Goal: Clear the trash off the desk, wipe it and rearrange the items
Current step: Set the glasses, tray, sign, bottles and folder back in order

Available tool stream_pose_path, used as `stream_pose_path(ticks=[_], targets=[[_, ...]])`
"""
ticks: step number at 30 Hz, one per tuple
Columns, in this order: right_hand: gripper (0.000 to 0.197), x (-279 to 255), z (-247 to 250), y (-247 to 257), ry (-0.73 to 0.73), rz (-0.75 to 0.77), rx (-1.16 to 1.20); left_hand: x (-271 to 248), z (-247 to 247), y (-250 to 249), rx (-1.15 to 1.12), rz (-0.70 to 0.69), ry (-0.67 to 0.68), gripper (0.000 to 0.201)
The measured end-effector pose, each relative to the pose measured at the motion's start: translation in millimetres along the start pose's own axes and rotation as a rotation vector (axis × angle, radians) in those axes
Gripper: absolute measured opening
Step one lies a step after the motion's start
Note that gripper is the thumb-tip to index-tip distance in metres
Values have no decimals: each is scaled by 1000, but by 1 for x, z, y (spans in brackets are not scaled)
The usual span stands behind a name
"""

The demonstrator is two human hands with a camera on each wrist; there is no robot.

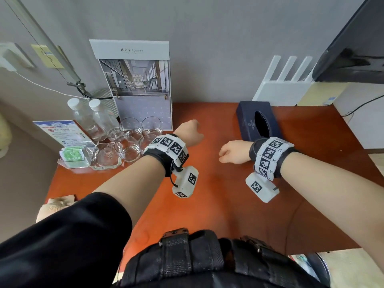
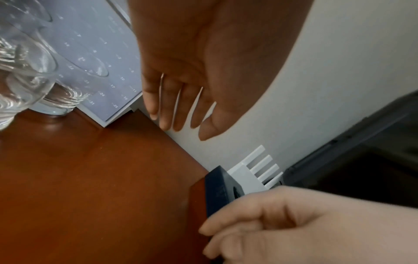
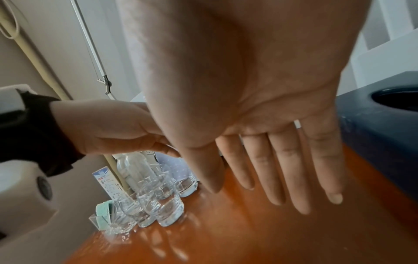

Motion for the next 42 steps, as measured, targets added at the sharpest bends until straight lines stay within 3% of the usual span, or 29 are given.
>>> stream_pose_path(ticks=[9,15,26,32,42], targets=[[37,-16,14,-54,-4,59,-3,-16,-44,-38,161,-15,186,34],[34,-23,19,-112,-13,50,-37,-12,-75,-69,175,50,288,39],[37,-2,46,-232,-329,-150,72,20,-129,-124,-163,243,33,44],[58,17,42,-258,-327,-181,211,38,-145,-138,-295,351,-101,50],[65,55,34,-261,-326,-168,400,73,-172,-138,-327,405,-137,54]])
Point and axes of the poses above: each hand's wrist, its own x-axis towards the middle knuckle, its own z-axis out of the back of the hand, y = z × x, the point moved 6 cm from there along x, towards the middle knuckle, and after that the axes turned 12 degrees about -y, right-handed, at the moved point
